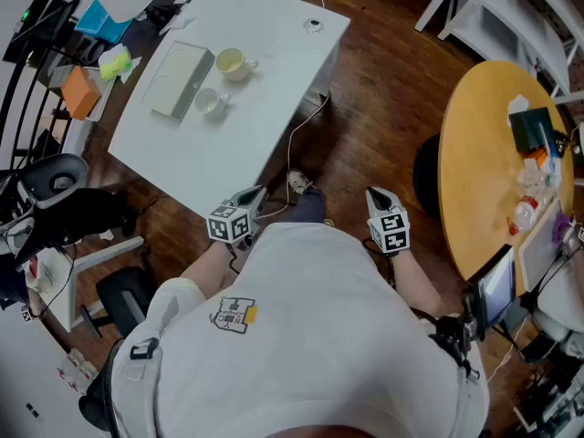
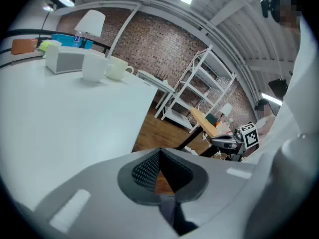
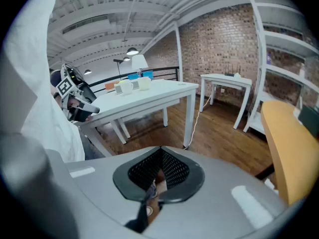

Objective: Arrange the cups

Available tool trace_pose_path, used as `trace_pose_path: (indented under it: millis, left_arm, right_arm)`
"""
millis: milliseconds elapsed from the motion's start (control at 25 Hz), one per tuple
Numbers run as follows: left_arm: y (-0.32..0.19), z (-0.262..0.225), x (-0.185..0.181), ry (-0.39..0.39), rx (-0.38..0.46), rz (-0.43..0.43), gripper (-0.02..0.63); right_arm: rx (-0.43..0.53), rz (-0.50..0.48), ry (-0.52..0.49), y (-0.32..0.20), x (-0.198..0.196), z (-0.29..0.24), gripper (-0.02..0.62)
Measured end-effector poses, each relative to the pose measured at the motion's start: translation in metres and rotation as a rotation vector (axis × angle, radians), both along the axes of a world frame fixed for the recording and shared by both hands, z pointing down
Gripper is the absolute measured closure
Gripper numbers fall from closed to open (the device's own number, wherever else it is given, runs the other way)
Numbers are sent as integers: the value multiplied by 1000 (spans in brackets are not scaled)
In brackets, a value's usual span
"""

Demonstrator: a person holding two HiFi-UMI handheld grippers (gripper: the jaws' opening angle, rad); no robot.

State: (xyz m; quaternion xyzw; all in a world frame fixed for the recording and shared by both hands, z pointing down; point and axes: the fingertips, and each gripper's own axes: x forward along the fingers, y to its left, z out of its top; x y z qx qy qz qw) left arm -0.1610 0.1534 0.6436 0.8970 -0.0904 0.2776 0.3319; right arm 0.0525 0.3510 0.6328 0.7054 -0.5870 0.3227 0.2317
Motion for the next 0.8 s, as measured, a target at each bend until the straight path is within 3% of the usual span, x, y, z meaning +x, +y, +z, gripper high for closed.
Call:
trace_pose_path:
  millis: [240, 400, 600, 800]
  left_arm:
    - [-80, -23, 55, 91, -4, -52, 606]
    - [-110, -24, 55, 86, -2, -125, 606]
    - [-116, -35, 40, 74, 10, -246, 606]
    - [-74, -9, 28, 45, 44, -390, 606]
  right_arm:
    - [79, -204, 92, -131, 41, -34, 595]
    - [129, -347, 98, -220, 41, -58, 595]
    - [175, -617, 152, -308, 15, -88, 595]
    - [242, -726, 166, -316, 9, -65, 595]
